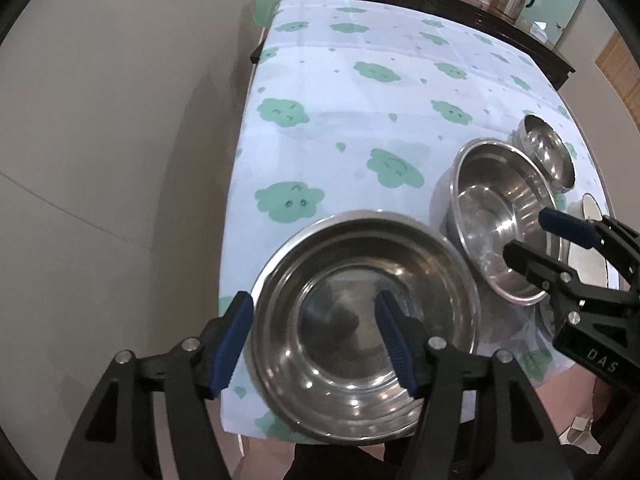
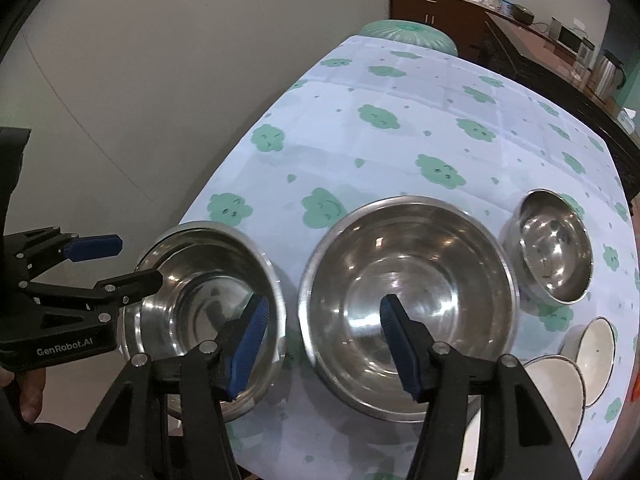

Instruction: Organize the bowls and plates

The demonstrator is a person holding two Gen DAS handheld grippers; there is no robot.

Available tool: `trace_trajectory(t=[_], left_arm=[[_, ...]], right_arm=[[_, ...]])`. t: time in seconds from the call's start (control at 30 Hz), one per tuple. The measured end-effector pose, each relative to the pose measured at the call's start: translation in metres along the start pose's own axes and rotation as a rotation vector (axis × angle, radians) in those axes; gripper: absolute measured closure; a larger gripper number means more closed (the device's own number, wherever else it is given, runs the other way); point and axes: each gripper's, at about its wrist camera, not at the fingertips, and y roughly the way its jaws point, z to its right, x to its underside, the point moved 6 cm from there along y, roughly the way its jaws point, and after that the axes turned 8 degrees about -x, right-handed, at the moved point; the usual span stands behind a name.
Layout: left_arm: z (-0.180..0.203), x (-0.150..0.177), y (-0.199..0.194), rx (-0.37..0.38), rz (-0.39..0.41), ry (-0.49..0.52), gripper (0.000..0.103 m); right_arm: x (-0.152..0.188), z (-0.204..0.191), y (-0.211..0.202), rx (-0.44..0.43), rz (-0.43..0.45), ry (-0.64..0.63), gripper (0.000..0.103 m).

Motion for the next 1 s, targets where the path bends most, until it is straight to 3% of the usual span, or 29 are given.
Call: trace_trajectory(t=[1.0], left_arm=[[0.037,-0.024,-0.002,-0.021,0.013,0.032,0.039]], right_arm=[[-0.006,0.045,-0.010,0.001,0.026,0.027,0.042]])
